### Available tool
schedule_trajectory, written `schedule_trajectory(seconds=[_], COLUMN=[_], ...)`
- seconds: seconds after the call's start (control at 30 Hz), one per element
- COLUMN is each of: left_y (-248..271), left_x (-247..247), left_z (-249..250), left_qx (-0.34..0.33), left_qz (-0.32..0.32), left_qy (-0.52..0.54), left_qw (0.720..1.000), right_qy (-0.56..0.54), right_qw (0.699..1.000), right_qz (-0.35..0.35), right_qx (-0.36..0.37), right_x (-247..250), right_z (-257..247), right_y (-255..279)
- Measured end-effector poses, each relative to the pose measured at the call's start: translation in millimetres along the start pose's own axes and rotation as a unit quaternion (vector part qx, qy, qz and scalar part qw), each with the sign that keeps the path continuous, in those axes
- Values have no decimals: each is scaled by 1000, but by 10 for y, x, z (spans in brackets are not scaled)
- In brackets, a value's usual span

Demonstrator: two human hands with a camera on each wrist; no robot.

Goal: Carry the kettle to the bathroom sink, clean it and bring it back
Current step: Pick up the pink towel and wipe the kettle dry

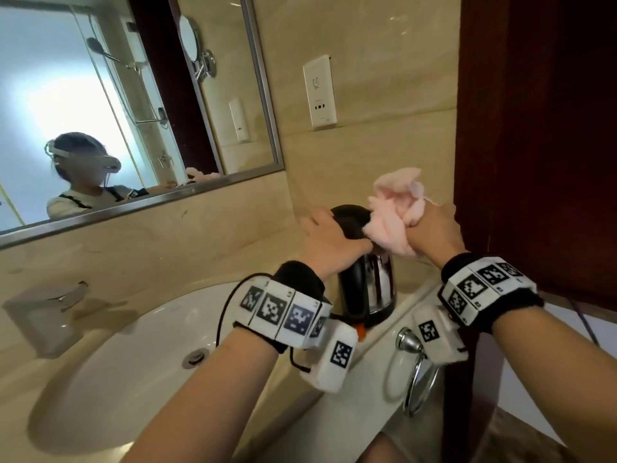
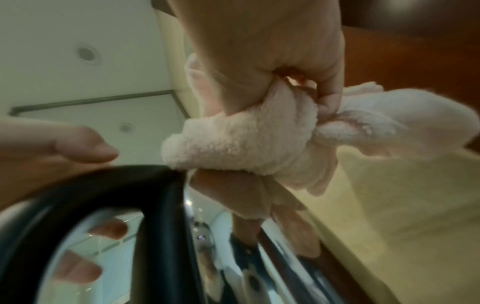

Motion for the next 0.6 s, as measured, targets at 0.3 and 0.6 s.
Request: schedule_trajectory(seconds=[0.3,0.6], left_y=[37,2], left_x=[-85,264], left_z=[-50,-445], left_qx=[18,45], left_qz=[-24,21], left_qy=[7,21], left_qw=[1000,999], right_qy=[24,-16], right_qw=[986,991], right_qz=[-94,-37], right_qx=[-132,-131], right_x=[-378,-294], right_z=[723,790], right_y=[96,176])
Point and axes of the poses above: each hand's wrist, its own y-axis away from the middle knuckle, its own x-axis out of the back of the hand, z = x × y, the point moved 10 cm from there along -y, towards the middle knuckle, and after that the axes turned 11 degrees about -x, right-handed, at the moved point
